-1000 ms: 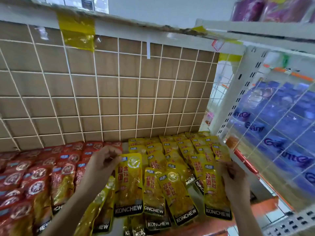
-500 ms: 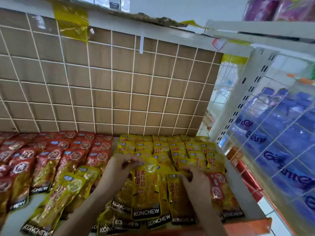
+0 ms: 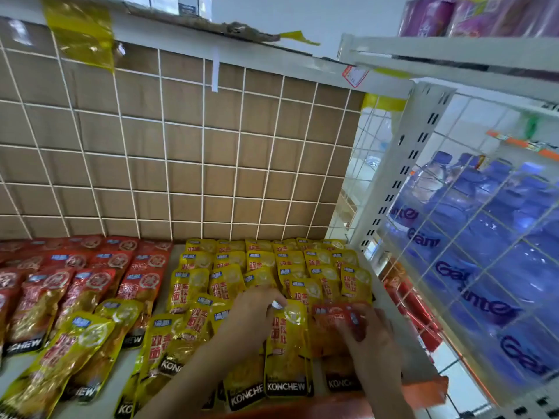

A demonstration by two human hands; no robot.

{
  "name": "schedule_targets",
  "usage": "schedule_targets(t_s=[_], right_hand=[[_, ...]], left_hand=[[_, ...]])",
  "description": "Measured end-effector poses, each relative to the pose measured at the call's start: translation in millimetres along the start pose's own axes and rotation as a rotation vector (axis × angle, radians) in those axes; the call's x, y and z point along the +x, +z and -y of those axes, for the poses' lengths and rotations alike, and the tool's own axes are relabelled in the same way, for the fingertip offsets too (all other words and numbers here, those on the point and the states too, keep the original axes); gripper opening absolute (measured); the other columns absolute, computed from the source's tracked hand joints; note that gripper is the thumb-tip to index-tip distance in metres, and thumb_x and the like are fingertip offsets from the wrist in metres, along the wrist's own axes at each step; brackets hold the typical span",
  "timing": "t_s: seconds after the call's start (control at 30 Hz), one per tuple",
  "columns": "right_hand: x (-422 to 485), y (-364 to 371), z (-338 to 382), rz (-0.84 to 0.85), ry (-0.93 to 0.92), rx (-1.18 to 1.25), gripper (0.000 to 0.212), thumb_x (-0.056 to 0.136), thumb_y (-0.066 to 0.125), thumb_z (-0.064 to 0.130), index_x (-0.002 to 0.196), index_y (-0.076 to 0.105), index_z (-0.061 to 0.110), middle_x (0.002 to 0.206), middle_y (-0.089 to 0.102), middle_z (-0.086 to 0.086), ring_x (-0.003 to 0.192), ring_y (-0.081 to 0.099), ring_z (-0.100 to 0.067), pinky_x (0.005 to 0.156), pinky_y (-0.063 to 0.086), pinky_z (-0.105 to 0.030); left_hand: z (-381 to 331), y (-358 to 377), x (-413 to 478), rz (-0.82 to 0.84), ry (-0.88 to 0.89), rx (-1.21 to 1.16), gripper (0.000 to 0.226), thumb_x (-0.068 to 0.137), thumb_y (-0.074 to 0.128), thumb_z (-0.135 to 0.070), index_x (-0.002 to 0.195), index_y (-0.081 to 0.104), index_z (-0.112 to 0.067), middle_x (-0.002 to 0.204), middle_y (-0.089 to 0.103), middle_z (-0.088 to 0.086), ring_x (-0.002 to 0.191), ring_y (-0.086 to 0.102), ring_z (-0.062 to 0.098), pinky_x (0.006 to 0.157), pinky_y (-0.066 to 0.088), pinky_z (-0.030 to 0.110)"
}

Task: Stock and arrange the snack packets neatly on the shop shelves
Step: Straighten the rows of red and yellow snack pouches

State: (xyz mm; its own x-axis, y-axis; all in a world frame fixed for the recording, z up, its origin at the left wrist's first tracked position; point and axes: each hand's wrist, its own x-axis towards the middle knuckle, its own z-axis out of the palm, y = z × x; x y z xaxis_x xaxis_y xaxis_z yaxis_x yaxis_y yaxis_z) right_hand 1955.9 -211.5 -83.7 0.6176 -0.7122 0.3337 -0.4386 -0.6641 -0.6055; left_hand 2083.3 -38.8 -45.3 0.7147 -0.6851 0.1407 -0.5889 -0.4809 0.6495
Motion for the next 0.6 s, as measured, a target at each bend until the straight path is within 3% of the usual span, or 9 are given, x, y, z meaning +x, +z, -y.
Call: schedule_targets(t_s=[0.1,0.23,0.33,0.4,0.6], right_hand=[[-1.0,-2.6,-1.2,0.068,0.101,-0.044,0.059,0.067,0.078,0.043,0.115,0.059,0.015,0.110,0.055,-0.004,0.104,0.049,-0.028,0.084,0.043,-0.039],[-1.6,-4.7,-0.9,0.151,0.188,-0.075,0.071,0.066,0.076,0.050,0.125,0.052,0.017,0.117,0.053,-0.005,0.111,0.048,-0.027,0.092,0.042,-0.041],[-0.9,-9.5,5.8,0.153,0.216,0.063,0.062,0.065,0.080,0.040,0.117,0.054,0.018,0.102,0.054,-0.001,0.099,0.055,-0.025,0.080,0.044,-0.034],[0.2,-13.1,9.2,0.150,0.201,0.189,0.049,0.066,0.082,0.028,0.104,0.052,0.024,0.093,0.057,0.002,0.088,0.058,-0.022,0.065,0.040,-0.027],[2.7,-15.0,4.6,0.141,0.150,0.352,0.034,0.072,0.078,0.012,0.092,0.054,0.025,0.085,0.065,0.009,0.078,0.062,-0.009,0.055,0.041,-0.010]], left_hand=[[0.3,3.5,-0.8,0.005,0.023,0.212,0.031,0.094,0.044,-0.014,0.117,0.055,-0.032,0.129,0.045,-0.014,0.125,0.035,0.010,0.102,0.023,0.026],[1.4,7.0,-9.9,0.066,0.129,0.263,0.043,0.090,0.032,-0.036,0.130,0.048,-0.032,0.142,0.034,-0.012,0.136,0.023,0.013,0.113,0.015,0.034],[1.7,12.0,-16.2,0.287,0.211,0.410,0.063,0.089,0.032,-0.060,0.146,0.024,-0.034,0.156,0.010,-0.013,0.144,0.001,0.012,0.117,-0.005,0.047],[2.6,15.8,-16.9,0.369,0.215,0.505,0.073,0.089,0.034,-0.066,0.149,0.007,-0.034,0.157,-0.005,-0.013,0.144,-0.008,0.012,0.112,-0.019,0.041],[0.9,20.1,-14.2,0.344,0.237,0.577,0.075,0.091,0.031,-0.065,0.150,0.000,-0.031,0.158,-0.010,-0.007,0.144,-0.011,0.015,0.103,-0.023,0.039]])
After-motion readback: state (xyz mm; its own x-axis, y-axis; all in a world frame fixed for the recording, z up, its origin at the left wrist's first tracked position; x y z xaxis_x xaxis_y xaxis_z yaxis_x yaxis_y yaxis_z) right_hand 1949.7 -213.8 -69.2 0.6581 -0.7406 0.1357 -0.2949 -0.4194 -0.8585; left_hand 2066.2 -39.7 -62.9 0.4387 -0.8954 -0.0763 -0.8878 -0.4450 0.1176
